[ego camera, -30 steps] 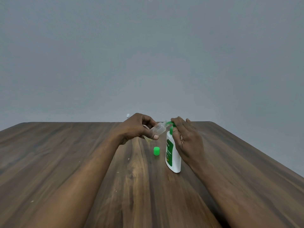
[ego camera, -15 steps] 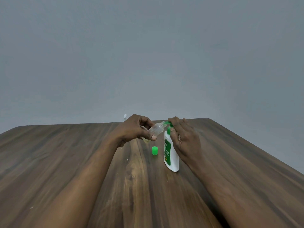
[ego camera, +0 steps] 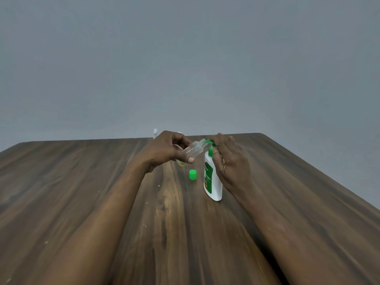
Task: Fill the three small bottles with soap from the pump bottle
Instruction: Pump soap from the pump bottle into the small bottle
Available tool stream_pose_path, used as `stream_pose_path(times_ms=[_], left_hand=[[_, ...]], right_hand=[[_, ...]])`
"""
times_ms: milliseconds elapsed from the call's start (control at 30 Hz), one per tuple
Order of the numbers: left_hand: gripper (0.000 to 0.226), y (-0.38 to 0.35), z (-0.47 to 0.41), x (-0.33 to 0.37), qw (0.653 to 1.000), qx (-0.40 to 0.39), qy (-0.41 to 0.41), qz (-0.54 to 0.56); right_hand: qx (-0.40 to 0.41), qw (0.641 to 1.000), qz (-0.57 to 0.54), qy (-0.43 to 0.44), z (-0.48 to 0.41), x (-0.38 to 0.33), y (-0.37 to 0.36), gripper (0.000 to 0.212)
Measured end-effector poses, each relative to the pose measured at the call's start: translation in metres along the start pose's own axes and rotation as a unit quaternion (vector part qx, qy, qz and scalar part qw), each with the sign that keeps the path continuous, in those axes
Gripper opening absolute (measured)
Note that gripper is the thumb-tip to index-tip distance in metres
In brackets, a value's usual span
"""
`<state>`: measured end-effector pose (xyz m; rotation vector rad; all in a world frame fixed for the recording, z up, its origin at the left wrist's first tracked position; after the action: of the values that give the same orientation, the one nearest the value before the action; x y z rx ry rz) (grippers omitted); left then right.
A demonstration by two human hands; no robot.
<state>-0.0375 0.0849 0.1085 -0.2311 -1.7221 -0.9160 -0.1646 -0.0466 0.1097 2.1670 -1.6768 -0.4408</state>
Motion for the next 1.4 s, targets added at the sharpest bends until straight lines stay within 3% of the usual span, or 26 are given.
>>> stream_pose_path(times_ms=[433,1400], left_hand=[[0.038,-0.0072,-0.0038,-0.0006,1.000,-0.002,0.002,0.024],[0.042,-0.0024,-0.0017,-0.0033,0.999,0.012,0.022,-0.032]], right_hand=[[-0.008,1.000,-0.018,-0.002,-0.0017,0.0013,0.0005,0.044],[-0.033,0.999,0.005,0.018,0.0029,0.0012,-0.0016,0.042]])
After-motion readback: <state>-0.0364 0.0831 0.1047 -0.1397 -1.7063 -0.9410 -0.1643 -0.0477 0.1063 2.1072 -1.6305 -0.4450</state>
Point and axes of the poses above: each hand's wrist, its own z-axis away from the middle knuckle, its own y-axis out of the back of the hand, x = y × z, the point moved 8 cm from there along -z, towards the middle knuckle, and after that the axes turned 11 degrees about y, right-handed, at the moved point
